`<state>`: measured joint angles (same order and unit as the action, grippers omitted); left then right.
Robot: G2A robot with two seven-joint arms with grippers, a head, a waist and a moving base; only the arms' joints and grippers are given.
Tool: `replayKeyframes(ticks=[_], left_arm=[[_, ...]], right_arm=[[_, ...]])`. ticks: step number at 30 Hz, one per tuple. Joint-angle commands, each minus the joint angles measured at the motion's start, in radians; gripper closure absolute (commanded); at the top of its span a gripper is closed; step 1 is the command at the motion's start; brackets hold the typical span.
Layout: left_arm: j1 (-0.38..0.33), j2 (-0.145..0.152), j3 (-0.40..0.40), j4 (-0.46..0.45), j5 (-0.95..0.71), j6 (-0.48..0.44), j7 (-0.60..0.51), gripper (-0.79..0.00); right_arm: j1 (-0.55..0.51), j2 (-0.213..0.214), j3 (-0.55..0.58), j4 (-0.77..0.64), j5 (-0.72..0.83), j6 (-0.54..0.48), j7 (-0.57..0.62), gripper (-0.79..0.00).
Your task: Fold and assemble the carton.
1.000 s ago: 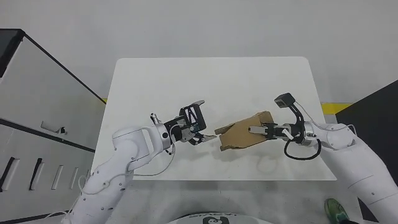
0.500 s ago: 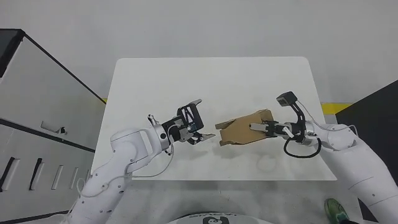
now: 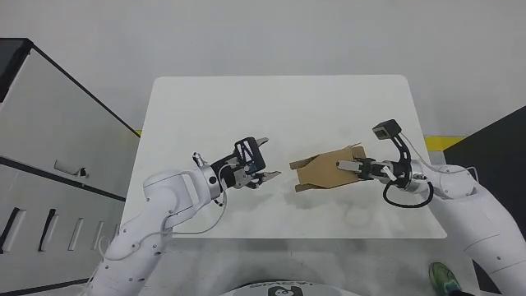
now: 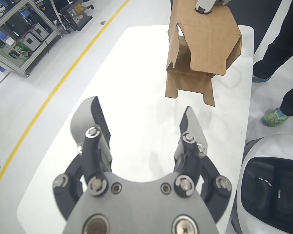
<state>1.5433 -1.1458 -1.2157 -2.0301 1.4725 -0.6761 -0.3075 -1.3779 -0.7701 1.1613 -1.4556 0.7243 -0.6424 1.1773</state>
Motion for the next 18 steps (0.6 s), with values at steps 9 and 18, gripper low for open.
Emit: replayKeyframes(ticks=[9,18], left_arm=[[0.025,0.005,-0.002,0.016,-0.044,0.006,0.009,0.000],[0.019,0.005,0.016,0.018,-0.041,0.018,-0.008,0.000]], right_arm=[[-0.014,-0.016,0.009,0.032,0.175,0.029,0.029,0.000],[-0.013,-0.022,0.006,0.036,0.192,0.049,0.029,0.000]])
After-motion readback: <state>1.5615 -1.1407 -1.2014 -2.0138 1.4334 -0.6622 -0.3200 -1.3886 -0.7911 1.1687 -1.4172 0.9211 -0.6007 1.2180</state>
